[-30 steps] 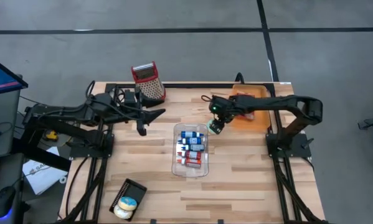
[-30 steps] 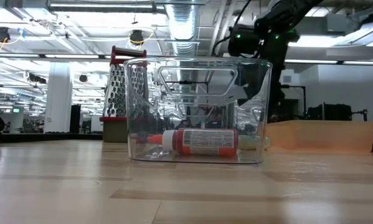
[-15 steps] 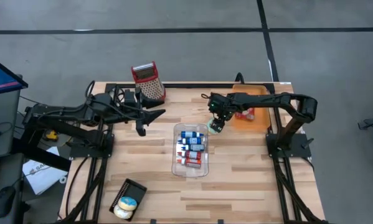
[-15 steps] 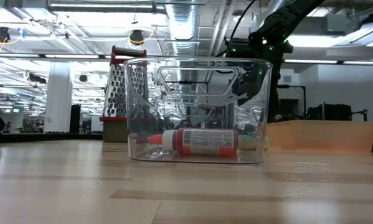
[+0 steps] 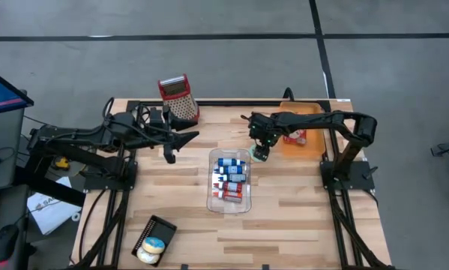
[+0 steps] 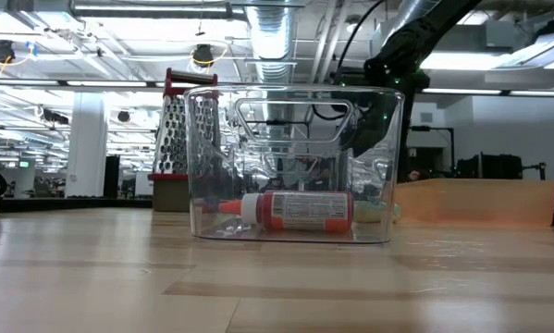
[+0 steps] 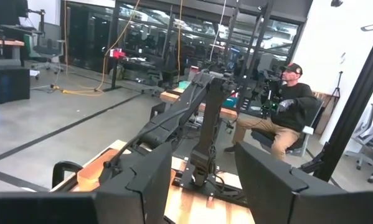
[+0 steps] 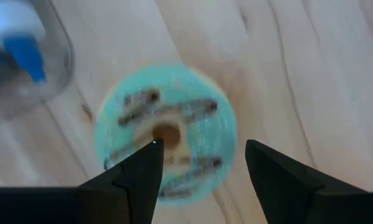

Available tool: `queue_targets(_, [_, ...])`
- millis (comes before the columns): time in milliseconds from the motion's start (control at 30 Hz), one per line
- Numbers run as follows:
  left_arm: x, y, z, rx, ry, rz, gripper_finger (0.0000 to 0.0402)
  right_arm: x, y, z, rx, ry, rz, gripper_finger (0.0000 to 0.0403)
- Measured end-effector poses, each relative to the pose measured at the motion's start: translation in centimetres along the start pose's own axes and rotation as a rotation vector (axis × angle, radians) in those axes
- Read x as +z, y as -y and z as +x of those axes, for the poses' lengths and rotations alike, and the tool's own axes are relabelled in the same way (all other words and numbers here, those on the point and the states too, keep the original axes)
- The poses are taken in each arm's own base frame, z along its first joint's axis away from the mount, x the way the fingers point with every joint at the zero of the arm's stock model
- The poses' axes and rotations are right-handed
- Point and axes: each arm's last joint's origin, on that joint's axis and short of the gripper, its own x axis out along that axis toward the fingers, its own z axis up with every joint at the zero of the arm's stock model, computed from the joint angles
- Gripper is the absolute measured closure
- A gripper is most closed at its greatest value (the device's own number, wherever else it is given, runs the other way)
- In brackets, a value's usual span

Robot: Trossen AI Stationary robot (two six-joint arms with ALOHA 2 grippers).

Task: Pick & Place Food Item
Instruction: Put the green donut into the black bin

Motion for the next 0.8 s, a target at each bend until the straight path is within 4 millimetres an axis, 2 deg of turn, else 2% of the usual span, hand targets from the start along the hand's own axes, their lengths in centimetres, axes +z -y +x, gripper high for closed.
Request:
queue_targets(400, [0.1,0.0,0.0,0.010,0.015,-0.006,0.0230,0.3,0.1,2.0,0.002,-0.028,-0.014,0.0201])
queue_targets(600, [0.1,0.0,0.0,0.013,0.011,-0.018,0.0230,0.5,0.1,2.4,0.000,-0.023,-0.023,0.0244])
queue_targets(800, [0.0,-0.1,0.0,0.021,0.007,-0.016,0.0230,0.7,1.4,1.6,-0.014,0.016,0.018,0.0291])
